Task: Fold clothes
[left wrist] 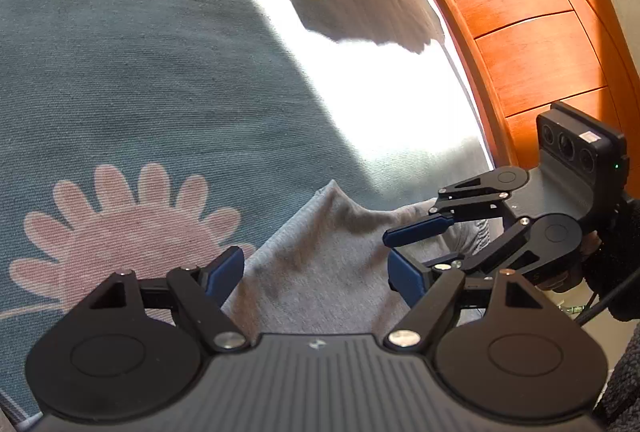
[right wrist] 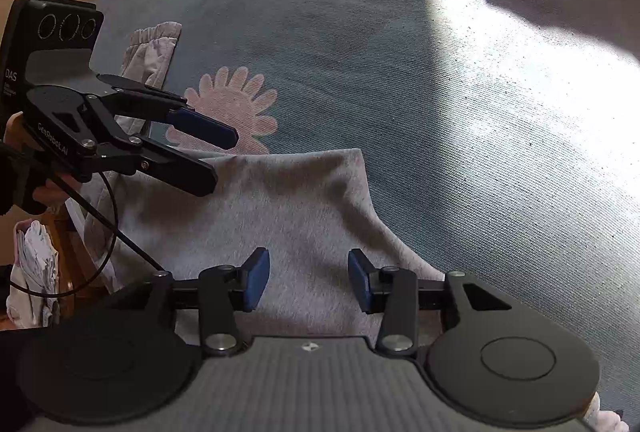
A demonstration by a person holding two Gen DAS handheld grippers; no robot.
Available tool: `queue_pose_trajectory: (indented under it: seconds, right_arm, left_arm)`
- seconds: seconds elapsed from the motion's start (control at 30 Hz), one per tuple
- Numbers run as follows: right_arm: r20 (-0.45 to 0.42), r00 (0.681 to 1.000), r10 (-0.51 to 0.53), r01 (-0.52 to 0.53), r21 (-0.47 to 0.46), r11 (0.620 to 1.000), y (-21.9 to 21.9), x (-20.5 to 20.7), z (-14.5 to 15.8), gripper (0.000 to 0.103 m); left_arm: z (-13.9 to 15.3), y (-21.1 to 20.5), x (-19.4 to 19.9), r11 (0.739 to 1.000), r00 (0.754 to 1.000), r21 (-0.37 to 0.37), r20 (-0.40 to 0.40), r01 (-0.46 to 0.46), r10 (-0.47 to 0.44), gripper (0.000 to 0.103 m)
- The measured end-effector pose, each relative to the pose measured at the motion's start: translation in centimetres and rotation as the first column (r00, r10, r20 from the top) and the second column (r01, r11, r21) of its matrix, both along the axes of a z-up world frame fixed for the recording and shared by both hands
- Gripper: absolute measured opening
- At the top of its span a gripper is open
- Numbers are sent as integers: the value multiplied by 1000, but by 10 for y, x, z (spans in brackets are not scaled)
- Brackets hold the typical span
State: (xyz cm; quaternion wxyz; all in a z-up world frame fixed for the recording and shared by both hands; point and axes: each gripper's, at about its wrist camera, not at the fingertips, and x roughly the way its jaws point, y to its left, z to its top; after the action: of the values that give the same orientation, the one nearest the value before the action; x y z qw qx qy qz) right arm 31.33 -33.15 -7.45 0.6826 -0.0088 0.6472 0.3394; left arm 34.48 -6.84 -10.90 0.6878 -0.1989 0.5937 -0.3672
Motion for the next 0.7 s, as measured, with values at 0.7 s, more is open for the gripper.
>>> queue_pose_trajectory:
  seconds: [0.7]
  right_arm:
    - [101, 957, -273, 290, -270, 918, -98, -117, 24, 74]
  left_arm:
    - [21, -36, -71, 913, 996, 399, 11, 79, -90, 78]
